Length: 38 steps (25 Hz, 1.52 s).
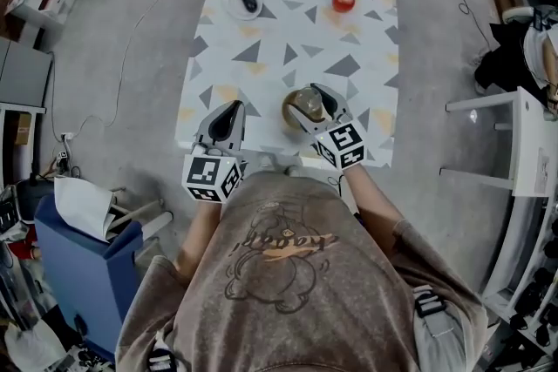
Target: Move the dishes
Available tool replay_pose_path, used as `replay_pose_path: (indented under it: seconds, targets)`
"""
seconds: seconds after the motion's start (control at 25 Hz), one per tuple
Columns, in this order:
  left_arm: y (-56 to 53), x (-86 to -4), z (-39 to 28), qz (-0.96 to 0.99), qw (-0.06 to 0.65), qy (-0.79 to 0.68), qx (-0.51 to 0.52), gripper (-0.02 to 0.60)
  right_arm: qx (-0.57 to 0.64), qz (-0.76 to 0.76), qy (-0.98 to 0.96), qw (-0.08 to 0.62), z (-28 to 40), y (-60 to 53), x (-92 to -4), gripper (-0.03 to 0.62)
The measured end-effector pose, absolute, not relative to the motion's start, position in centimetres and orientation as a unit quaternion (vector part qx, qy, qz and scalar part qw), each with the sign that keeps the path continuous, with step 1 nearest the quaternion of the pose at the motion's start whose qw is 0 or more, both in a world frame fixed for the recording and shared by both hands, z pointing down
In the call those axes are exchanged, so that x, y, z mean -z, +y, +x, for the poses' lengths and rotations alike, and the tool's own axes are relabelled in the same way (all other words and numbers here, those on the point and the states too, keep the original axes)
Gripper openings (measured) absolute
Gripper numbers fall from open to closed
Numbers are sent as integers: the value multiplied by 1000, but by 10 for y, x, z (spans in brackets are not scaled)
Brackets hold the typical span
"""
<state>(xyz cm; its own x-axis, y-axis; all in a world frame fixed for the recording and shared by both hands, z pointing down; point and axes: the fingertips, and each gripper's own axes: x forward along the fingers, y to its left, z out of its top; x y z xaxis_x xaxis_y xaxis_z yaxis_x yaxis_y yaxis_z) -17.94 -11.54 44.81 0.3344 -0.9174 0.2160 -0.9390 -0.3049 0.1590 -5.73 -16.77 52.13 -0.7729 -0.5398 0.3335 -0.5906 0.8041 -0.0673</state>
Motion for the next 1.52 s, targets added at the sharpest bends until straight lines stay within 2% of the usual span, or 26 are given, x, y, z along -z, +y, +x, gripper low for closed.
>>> replay_pose_path:
  seconds: [0.72, 1.12, 1.52]
  targets:
    - [-140, -446, -127, 843, 127, -521, -29, 28, -76, 394, -906, 132, 26, -179, -471, 295]
    - [-146, -449, -109, 855, 128, -501, -37, 28, -77, 443, -882, 142, 74, -187, -493, 295]
    - [-148, -453, -110, 854, 127, -502, -55, 28, -104, 459, -869, 154, 87, -199, -538, 293]
